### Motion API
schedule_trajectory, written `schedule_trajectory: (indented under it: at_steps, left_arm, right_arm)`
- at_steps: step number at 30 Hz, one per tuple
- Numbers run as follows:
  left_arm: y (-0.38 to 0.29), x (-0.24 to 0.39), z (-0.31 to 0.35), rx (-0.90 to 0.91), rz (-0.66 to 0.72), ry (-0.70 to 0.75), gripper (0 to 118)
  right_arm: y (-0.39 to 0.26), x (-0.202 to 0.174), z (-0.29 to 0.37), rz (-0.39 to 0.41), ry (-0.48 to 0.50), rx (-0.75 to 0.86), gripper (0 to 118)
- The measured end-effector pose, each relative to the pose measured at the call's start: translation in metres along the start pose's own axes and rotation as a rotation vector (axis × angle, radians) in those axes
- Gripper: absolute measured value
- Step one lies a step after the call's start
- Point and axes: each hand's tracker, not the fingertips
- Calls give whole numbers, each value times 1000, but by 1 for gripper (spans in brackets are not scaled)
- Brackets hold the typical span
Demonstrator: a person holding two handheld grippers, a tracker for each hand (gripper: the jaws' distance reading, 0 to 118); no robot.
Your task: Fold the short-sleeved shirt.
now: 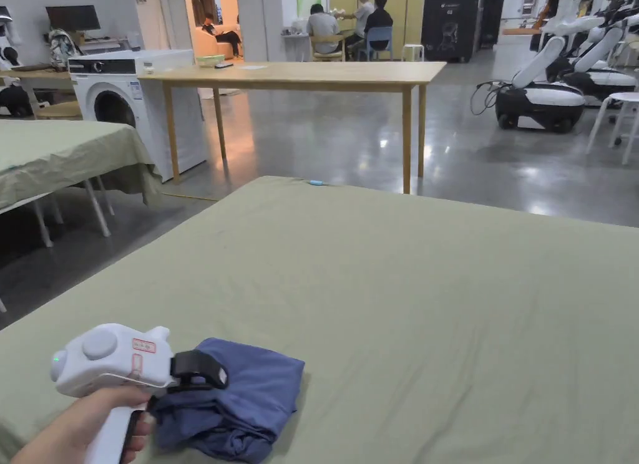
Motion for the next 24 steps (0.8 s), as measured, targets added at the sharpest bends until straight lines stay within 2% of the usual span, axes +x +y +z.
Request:
schedule_trajectory:
  at_steps: [4,8,10,11,13,14,16,20,22,24]
  left_arm:
    - [-5,64,65,227,-120,64,112]
    - [-28,168,94,404,-420,109,112]
    - [-49,224,99,491,-543,110,104]
    - [-58,248,98,546,-604,93,91]
    - [-84,300,95,629,-711,90,32]
    - [-95,320,88,654,-741,99,9]
    - [-113,355,78,744,-772,90,6]
    - [-125,404,47,742,-778,53,6]
    - [-128,418,36,709,-778,30,6]
    - [-133,430,29,692,-786,25,6]
  right_arm:
    - [14,4,17,50,-28,19,2]
    - [44,2,35,106,-102,79,2]
    - [61,-2,45,127,-146,138,2]
    - [71,-7,51,142,-177,170,2]
    - [89,-18,61,197,-257,255,2]
    - [99,-24,65,224,-291,299,2]
    - [120,-34,73,251,-335,366,2]
    - [155,-54,86,292,-374,509,2]
    - [167,-61,89,327,-408,546,2]
    - [174,-66,92,334,-399,540,2]
